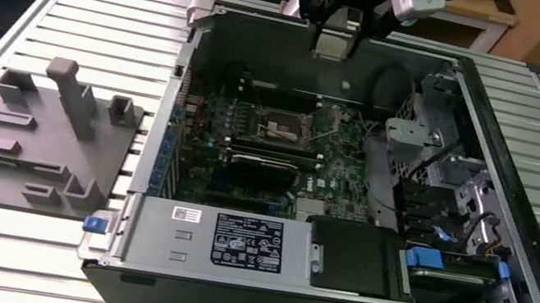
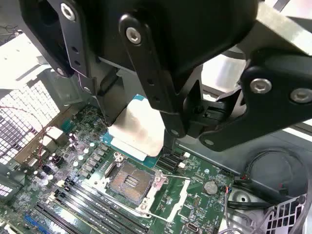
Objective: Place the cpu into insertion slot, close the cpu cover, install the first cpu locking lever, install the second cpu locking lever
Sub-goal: 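Place the cpu into insertion slot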
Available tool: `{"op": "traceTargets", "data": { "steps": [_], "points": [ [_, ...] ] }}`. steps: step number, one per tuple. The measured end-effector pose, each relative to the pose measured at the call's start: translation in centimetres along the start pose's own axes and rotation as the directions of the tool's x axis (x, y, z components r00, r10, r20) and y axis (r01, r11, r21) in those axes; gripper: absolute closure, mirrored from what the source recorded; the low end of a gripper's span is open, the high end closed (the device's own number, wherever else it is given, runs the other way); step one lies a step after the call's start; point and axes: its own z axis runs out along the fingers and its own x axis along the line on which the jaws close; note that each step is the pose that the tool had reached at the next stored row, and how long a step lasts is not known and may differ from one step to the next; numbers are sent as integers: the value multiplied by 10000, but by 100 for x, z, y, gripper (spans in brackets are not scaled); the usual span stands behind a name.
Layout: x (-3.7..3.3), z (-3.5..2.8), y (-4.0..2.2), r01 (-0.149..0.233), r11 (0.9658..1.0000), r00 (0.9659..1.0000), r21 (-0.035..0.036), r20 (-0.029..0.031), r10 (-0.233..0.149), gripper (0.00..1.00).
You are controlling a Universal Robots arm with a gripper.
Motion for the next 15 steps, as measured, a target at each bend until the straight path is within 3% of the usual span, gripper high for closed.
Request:
{"op": "traceTargets", "data": {
  "steps": [15],
  "points": [
    [-1, 40, -4, 0, 10000, 10000, 0, 0, 0, 46]
  ]
}}
